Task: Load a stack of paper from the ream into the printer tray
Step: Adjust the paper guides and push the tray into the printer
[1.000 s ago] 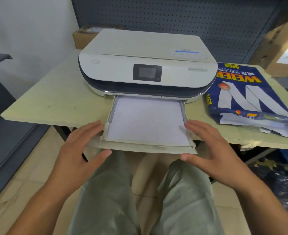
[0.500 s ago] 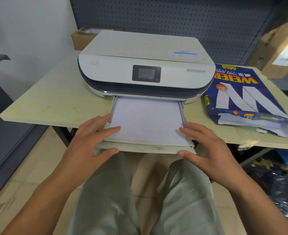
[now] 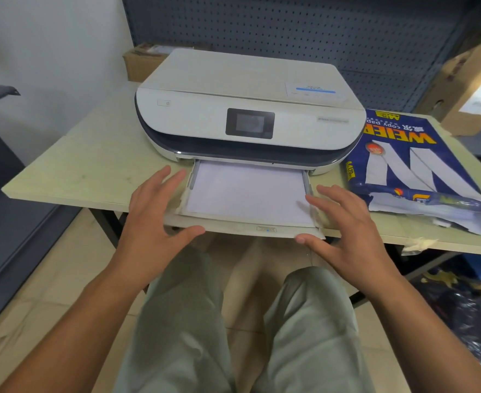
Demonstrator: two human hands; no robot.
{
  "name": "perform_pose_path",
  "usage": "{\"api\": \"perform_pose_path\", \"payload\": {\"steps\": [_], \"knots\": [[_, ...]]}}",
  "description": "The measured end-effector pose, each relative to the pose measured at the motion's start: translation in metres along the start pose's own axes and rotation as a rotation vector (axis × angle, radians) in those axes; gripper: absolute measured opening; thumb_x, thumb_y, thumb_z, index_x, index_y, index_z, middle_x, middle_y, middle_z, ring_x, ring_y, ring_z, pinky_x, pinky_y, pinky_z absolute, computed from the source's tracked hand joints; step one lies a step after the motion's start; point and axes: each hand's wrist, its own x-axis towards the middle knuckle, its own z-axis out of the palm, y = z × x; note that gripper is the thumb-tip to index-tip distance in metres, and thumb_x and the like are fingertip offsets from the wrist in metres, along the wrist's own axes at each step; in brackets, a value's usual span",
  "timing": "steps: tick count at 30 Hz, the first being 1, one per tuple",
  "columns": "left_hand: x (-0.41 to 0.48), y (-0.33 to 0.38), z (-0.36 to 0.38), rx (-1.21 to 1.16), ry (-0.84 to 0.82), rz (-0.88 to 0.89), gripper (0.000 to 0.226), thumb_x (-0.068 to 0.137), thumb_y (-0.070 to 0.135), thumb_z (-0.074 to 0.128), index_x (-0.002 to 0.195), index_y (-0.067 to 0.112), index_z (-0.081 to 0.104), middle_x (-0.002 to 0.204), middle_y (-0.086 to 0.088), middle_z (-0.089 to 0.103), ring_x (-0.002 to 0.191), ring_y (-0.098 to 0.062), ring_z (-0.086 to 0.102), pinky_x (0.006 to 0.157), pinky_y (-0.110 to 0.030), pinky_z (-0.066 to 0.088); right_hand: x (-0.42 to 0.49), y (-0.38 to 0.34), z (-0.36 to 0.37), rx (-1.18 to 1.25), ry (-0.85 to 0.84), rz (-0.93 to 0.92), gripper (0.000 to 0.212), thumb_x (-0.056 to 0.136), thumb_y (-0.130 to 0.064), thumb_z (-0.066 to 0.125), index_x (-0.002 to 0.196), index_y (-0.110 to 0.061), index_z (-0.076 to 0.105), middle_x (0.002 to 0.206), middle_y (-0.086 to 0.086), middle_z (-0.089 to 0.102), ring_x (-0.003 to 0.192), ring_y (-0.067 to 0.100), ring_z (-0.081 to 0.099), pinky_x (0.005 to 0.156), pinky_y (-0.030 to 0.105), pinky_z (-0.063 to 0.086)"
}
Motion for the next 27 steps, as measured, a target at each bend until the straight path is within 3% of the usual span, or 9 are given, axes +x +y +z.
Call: {"api": "perform_pose_path", "payload": {"steps": [2,6,10,16,20,27], "knots": [[0.005,0.001,0.002,0.010,0.012,0.009,0.096,0.073,0.031,0.086,0.145,0.056,0.027,0.156,0.028,0.019,0.147,-0.002,0.017,0.114,-0.034,0.029,0.005,0.004,0.001,-0.006,0.016,0.002,0.074,0.076,-0.061,0.069,0.138,-0.021,0.061,0.148,0.002,0.053,0.142,0.028,0.040,0.117,0.043,0.036],[0.018,-0.001,0.006,0.050,0.044,0.039,0.099,0.072,0.033,0.087,0.151,0.042,0.029,0.162,0.014,0.020,0.148,-0.011,0.018,0.116,-0.045,0.033,0.018,0.012,0.007,-0.048,0.046,0.000,0.082,0.074,-0.062,0.070,0.141,-0.018,0.057,0.149,0.007,0.051,0.142,0.032,0.040,0.118,0.046,0.032],[0.034,-0.002,0.009,0.062,0.034,-0.009,0.106,0.069,0.036,0.088,0.154,0.040,0.025,0.164,0.011,0.016,0.149,-0.013,0.014,0.115,-0.040,0.027,0.030,0.013,0.009,-0.026,0.081,0.082,0.094,0.069,-0.071,0.067,0.146,-0.020,0.050,0.152,0.006,0.046,0.143,0.029,0.036,0.120,0.045,0.030],[0.054,-0.005,0.011,0.225,0.041,0.036,0.110,0.070,0.046,0.085,0.157,0.036,0.017,0.168,0.005,0.002,0.154,-0.021,0.002,0.119,-0.048,0.020,0.045,0.010,0.010,-0.106,0.088,0.123,0.102,0.071,-0.056,0.082,0.155,-0.021,0.037,0.165,0.009,0.030,0.156,0.029,0.015,0.126,0.048,0.019],[0.062,-0.004,0.014,0.398,0.045,0.139,0.109,0.073,0.052,0.080,0.157,0.036,0.012,0.169,0.000,-0.001,0.155,-0.024,-0.006,0.122,-0.055,0.014,0.052,0.011,0.011,-0.134,0.101,0.074,0.100,0.072,-0.049,0.085,0.154,-0.015,0.040,0.165,0.012,0.031,0.156,0.032,0.017,0.125,0.049,0.023],[0.080,-0.004,0.020,0.575,0.056,0.198,0.104,0.078,0.059,0.072,0.158,0.030,0.013,0.169,-0.006,0.003,0.155,-0.032,-0.002,0.119,-0.061,0.006,0.067,0.007,0.013,-0.187,0.136,0.041,0.100,0.073,-0.042,0.086,0.156,-0.024,0.034,0.168,0.010,0.025,0.157,0.031,0.014,0.123,0.049,0.027]]}}
